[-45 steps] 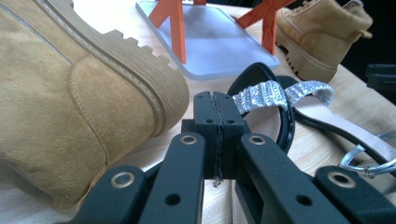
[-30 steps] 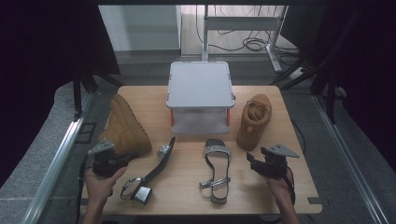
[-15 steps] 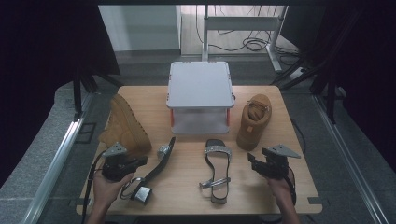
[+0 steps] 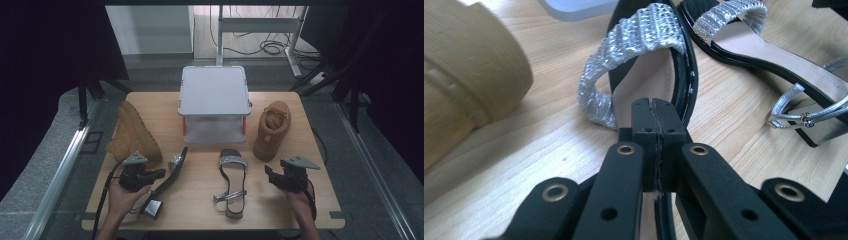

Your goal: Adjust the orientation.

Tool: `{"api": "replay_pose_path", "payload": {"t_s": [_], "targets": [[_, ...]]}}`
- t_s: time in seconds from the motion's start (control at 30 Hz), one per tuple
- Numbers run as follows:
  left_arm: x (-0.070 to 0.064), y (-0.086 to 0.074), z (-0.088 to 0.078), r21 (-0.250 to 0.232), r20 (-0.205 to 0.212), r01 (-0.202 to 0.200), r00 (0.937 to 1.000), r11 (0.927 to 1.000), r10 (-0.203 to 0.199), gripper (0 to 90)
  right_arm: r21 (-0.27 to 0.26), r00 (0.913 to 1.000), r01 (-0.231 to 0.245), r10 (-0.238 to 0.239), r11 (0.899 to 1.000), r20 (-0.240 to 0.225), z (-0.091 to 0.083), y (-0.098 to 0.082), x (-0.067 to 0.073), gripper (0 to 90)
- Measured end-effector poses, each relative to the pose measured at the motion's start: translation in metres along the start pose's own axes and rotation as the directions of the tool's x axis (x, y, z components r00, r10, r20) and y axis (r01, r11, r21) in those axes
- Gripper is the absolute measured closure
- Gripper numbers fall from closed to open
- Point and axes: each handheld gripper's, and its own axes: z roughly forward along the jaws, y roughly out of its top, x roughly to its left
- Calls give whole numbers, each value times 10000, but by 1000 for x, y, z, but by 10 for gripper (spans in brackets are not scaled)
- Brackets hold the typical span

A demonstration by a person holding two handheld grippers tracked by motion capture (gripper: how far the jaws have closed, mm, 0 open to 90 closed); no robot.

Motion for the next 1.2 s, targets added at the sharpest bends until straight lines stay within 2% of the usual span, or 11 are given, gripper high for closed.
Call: {"api": "replay_pose_path", "payload": {"t_s": [0.47, 0.9, 1.1, 1.2], "targets": [[-5, 13, 15, 560, 62, -308, 9995, 9980, 305, 898, 45, 10000, -84, 84, 10000, 24, -1, 0, -1, 343], [-10, 15, 19, 705, 115, -429, 9990, 9966, 422, 897, 145, 10000, -42, 42, 9999, 27, 1, -2, 0, 341], [-22, 16, 27, 841, 241, -622, 9979, 9945, 603, 897, 144, 10000, -48, 47, 9999, 67, 1, -3, -1, 341], [-32, 16, 36, 1176, 342, -891, 9957, 9891, 856, 895, 181, 10000, -40, 39, 9998, 49, 1, -3, 0, 341]]}}
